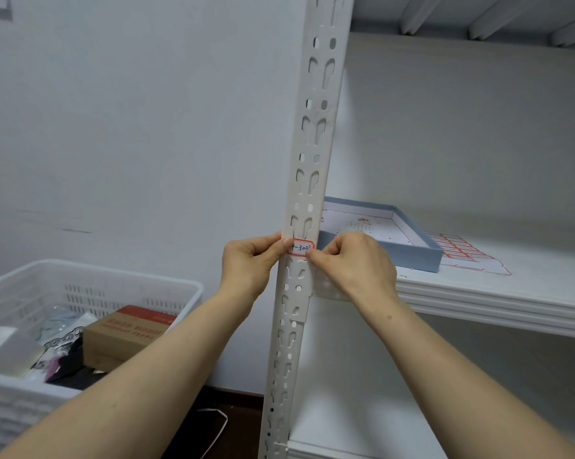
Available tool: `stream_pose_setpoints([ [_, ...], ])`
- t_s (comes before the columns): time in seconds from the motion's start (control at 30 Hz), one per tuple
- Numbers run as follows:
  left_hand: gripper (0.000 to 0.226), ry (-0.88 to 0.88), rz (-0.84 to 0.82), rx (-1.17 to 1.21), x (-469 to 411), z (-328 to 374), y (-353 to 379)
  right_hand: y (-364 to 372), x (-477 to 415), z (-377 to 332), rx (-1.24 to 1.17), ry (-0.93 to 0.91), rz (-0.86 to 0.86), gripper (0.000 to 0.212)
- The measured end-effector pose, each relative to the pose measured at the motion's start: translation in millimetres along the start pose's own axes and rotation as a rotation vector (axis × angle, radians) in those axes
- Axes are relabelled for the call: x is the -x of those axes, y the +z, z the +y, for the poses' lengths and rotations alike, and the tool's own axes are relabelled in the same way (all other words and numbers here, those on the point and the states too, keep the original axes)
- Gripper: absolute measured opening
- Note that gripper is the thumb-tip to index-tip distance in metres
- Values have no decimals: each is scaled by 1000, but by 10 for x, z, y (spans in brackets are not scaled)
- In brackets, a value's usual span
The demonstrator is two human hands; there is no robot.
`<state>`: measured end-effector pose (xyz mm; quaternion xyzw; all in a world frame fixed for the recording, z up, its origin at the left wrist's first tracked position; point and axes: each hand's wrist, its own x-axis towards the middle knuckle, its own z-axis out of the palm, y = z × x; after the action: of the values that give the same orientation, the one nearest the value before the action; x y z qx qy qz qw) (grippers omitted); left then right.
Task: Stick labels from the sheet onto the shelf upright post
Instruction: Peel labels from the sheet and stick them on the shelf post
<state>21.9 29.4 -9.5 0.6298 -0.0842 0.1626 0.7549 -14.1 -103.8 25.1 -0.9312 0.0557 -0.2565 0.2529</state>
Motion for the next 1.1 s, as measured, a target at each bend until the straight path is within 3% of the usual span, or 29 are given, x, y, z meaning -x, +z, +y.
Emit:
stream_pose_setpoints([
  [0.13, 34, 2, -20, 38, 19, 24, -43, -52, -28, 66, -245, 11, -25, 22],
  [0.23, 49, 24, -24, 34, 17, 39, -46, -41, -75, 42, -340, -42, -58, 49],
  [0.37, 25, 82, -100, -30, -13, 62, -28, 21, -196, 15, -364, -137, -100, 30],
  [0.6, 15, 55, -129, -48, -42, 31, -98, -37, -141, 92, -626, -154, -243, 13],
  [0.63, 21, 29, -121, -22, -43, 49, -94, -23, -141, 63, -612, -128, -203, 7],
  [0.8, 32, -11, -123, 47, -31, 90, -59, 133, -166, -76, -247, -86, 37, 40],
  [0.9, 31, -5, -143, 53, -17, 76, -74, 148, -197, -48, -296, -93, 3, 38],
  [1.0, 31, -1, -156, 47, -8, 63, -76, 89, -213, 44, -523, -79, -132, 30],
  [1.1, 29, 0, -140, 80, -14, 51, -68, 88, -245, 63, -483, -110, -118, 24],
])
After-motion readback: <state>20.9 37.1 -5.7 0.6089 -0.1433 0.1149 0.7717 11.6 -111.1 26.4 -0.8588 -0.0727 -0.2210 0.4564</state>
